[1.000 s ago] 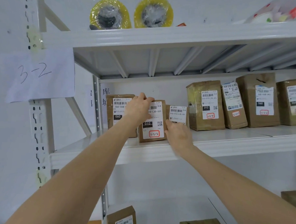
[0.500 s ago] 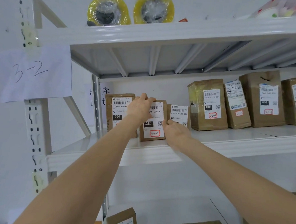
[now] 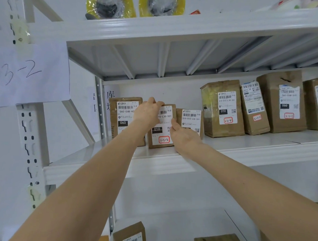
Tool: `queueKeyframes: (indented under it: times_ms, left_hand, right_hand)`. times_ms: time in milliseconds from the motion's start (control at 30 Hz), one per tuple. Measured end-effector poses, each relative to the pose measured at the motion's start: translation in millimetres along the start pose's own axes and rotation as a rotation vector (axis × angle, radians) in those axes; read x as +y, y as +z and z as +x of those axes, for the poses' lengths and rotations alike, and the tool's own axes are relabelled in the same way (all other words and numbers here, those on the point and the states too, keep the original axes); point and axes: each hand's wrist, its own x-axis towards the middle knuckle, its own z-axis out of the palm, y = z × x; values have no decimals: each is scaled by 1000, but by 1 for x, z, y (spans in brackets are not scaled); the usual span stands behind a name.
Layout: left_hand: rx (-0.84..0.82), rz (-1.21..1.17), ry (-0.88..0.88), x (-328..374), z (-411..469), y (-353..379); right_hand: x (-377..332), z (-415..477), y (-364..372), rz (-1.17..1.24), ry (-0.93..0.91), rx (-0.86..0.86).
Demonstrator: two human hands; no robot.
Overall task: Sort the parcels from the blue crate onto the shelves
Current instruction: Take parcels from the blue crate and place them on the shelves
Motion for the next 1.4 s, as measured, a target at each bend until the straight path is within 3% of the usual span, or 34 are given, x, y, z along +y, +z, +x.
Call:
queueKeyframes:
  times_ms: [1400]
  left_hand:
    - [-3, -7, 13, -10, 31, 41]
  right_hand:
    - [4, 48, 29, 52, -61, 10]
